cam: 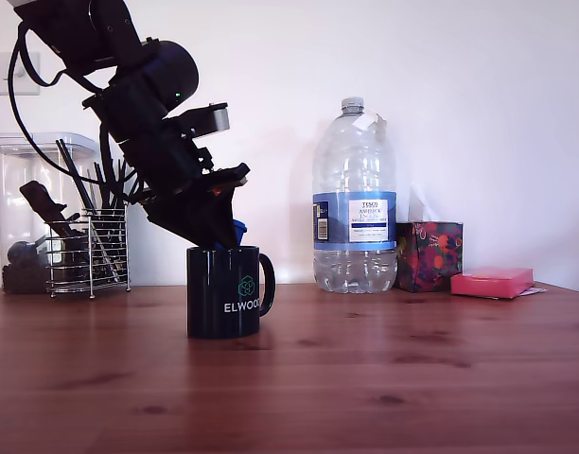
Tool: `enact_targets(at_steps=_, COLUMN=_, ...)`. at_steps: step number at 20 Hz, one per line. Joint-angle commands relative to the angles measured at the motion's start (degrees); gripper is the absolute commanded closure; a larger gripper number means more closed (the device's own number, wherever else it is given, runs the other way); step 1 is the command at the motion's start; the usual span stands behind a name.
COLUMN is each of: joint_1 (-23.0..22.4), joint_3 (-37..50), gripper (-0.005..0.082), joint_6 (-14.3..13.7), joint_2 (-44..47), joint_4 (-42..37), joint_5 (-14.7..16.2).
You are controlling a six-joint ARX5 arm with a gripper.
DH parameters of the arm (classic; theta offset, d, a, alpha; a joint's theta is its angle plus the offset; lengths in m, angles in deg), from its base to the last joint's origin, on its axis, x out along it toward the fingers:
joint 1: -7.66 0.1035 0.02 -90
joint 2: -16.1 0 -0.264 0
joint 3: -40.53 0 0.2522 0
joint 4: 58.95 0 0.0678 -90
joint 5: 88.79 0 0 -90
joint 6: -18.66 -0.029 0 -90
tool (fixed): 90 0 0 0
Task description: Pick up the coffee capsules from the table one by one and drop them inside the nearest coffee cup
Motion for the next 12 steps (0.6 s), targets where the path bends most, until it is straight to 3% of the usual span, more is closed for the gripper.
enact_targets(at_steps=1, joint_1=0.2, joint_3=-0.83, gripper=0.0562, joint_6=-0.17, joint_2=1.6, joint_4=-0.37, joint_5=0.0)
enact_targets(at_steps=5, joint_1=0.2, joint_3=-0.92, gripper=0.0186, joint_6=-0.13, joint_2=1.6, joint_4=-1.14, joint_5=0.02)
enact_targets(at_steps=8, joint_1=0.2, joint_3=-0.94, gripper=0.0164, joint_6=0.24, joint_2=1.57, joint_4=-1.9, joint_5=0.04)
enact_targets(at_steps=9, joint_1=0.2, joint_3=-1.01, gripper=0.0193, joint_6=0.24, joint_2=1.51, joint_4=-1.88, joint_5=0.02)
enact_targets(at_steps=10, joint_1=0.2, joint_3=-1.03, gripper=0.0275, joint_6=0.24, joint_2=1.14, joint_4=-1.75, joint_5=0.04)
enact_targets(at_steps=12, joint_1=0.15, joint_3=-1.03, gripper=0.0629, joint_6=0.24, joint_2=-0.24, joint_4=-0.96, joint_5=0.7)
